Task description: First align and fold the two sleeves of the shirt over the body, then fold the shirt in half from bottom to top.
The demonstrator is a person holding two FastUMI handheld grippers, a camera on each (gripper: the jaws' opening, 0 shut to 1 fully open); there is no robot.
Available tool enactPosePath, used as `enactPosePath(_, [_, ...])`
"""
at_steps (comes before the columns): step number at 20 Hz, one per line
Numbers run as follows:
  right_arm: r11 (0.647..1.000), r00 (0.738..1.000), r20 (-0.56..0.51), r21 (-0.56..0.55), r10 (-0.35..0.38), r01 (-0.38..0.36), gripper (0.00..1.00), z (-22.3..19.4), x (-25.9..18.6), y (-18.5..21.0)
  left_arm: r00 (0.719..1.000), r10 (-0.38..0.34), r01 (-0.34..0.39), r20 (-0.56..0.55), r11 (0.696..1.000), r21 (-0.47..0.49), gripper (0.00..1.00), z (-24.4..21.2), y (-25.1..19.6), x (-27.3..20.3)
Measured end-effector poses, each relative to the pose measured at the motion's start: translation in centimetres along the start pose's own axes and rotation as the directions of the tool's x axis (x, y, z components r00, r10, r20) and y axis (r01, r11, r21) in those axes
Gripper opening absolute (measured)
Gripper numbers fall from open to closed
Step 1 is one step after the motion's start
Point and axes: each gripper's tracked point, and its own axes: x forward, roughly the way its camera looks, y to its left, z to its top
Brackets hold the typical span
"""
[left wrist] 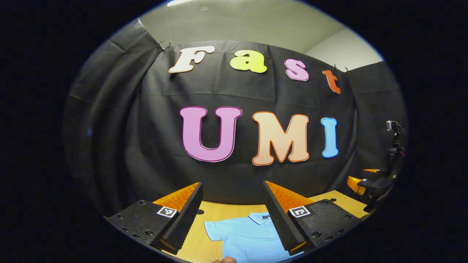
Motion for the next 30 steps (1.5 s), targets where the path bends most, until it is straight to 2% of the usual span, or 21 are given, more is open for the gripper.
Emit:
enactPosePath(8, [0.998, 0.988, -0.147, -0.037, 0.039, -0.045, 0.98, -8.3, 6.4, -1.8, 0.994, 0.098, -0.095, -0.053, 0.995, 0.041, 0.95, -1.5, -1.0, 0.0])
enactPosePath(12, [0.997, 0.969, -0.243, -0.063, 0.037, -0.054, 0.98, -13.5, 8.9, -2.2, 0.988, 0.139, -0.135, -0.074, 0.989, 0.066, 0.95, -2.0, -0.7, -0.3])
enactPosePath(16, [0.992, 0.938, -0.341, -0.09, 0.056, -0.092, 0.99, -18.3, 10.5, -1.7, 0.98, 0.177, -0.171, -0.093, 0.983, 0.074, 0.95, -2.8, -0.2, -0.4])
enactPosePath(20, [0.99, 0.895, -0.439, -0.075, 0.078, -0.123, 0.99, -22.7, 11.3, -0.8, 0.972, 0.203, -0.194, -0.117, 0.977, 0.082, 0.95, -3.6, -0.2, -0.3])
enactPosePath(24, [0.991, 0.86, -0.504, -0.047, 0.082, -0.122, 0.99, -26.2, 12.2, -0.4, 0.965, 0.225, -0.214, -0.133, 0.972, 0.094, 0.95, -4.3, -0.1, -0.5])
enactPosePath(29, [0.995, 0.796, -0.6, -0.006, 0.079, -0.104, 0.99, -30.5, 12.5, -0.3, 0.955, 0.25, -0.236, -0.159, 0.966, 0.102, 0.95, -5.0, 0.0, -0.6])
enactPosePath(30, [0.995, 0.79, -0.608, -0.003, 0.078, -0.101, 0.99, -31.0, 12.6, -0.3, 0.954, 0.252, -0.237, -0.163, 0.966, 0.104, 0.95, -5.1, 0.0, -0.6])
